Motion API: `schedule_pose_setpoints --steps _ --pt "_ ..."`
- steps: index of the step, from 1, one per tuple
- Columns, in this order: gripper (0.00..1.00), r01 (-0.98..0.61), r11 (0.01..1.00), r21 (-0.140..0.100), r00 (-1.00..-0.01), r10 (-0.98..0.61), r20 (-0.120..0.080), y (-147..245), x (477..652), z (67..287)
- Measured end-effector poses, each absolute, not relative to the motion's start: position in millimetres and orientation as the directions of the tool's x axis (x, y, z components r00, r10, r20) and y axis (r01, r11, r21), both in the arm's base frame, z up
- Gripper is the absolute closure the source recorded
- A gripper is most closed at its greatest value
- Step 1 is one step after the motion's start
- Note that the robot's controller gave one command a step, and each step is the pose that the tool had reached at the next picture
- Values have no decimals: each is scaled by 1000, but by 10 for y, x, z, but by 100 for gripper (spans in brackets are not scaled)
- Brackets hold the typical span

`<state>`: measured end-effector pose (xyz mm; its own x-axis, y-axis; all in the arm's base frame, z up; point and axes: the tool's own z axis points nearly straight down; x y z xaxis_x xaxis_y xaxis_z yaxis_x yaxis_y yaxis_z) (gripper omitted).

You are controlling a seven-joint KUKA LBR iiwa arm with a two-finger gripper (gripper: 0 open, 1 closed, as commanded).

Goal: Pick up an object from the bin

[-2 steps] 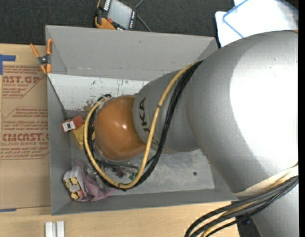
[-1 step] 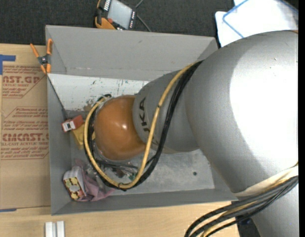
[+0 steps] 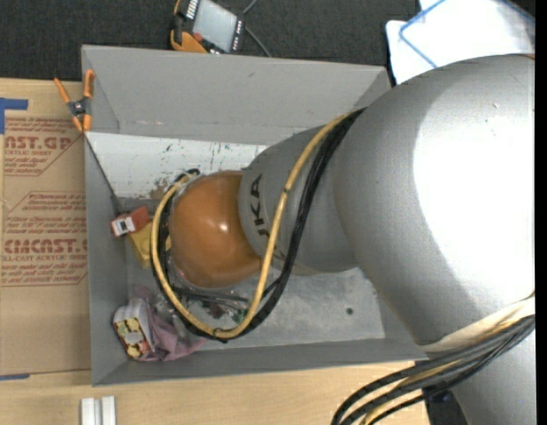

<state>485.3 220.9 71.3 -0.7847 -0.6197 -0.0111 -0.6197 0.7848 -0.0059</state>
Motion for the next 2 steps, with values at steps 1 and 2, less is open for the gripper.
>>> schedule_pose_setpoints --steps 1,2 --pt "100 -577 816 -5 -816 -578 -12 1874 4931 1649" --pt "100 -897 443 -6 -443 -897 -7 1945 4887 1088"
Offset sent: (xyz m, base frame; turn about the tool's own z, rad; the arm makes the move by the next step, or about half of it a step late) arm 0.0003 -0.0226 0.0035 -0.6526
